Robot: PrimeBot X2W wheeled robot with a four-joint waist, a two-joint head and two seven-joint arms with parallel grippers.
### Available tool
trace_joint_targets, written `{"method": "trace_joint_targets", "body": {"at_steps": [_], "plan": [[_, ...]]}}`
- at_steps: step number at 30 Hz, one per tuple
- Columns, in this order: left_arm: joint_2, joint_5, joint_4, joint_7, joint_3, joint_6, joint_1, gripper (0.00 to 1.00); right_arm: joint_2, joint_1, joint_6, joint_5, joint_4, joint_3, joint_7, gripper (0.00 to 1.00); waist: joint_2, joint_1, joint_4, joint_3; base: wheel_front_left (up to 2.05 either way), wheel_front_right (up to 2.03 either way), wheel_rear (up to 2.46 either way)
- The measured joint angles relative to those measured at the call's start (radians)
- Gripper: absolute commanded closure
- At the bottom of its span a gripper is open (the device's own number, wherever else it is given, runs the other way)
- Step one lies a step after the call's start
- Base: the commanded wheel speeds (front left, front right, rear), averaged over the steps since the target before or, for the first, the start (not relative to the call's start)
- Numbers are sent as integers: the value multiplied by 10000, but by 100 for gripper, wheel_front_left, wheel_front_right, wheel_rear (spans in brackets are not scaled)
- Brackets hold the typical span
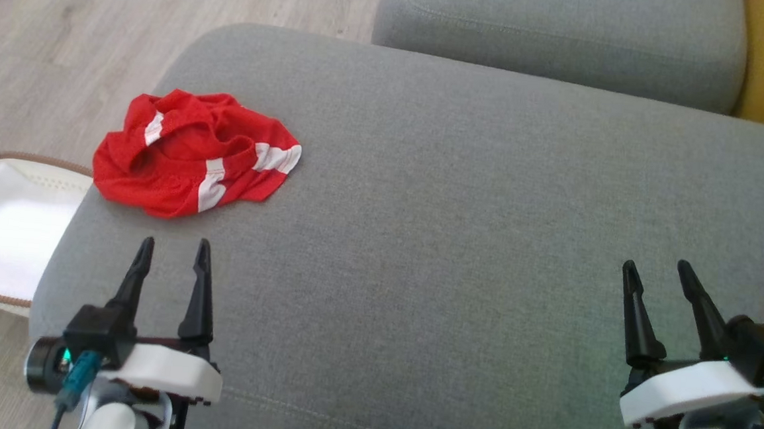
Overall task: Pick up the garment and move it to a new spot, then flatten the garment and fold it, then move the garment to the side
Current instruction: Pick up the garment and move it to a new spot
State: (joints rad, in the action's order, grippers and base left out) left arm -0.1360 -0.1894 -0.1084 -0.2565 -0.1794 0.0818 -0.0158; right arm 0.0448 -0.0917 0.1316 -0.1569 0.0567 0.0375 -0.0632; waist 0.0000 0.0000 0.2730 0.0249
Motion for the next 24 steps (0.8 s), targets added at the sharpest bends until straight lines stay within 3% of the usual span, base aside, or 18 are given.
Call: {"method": "trace_joint_targets", "body": {"at_steps": [4,10,18,24], "plan": [[67,-48,-481,2,-40,-194,380,0,4,22,0,0,182,-6,-79,0,0,0,-81,308,0,0,0],[201,-435,-2054,209,-94,-706,2725,0,92,622,0,12,520,-86,-178,0,0,0,-286,1155,0,0,0],[334,-1049,-5488,851,-63,-1465,5851,0,355,1955,0,90,834,-360,-249,0,0,3,-764,2755,0,0,0],[88,-1344,-7869,1457,-42,-1852,7488,0,468,2478,0,90,725,-499,-146,0,0,3,-1223,3735,0,0,0]]}}
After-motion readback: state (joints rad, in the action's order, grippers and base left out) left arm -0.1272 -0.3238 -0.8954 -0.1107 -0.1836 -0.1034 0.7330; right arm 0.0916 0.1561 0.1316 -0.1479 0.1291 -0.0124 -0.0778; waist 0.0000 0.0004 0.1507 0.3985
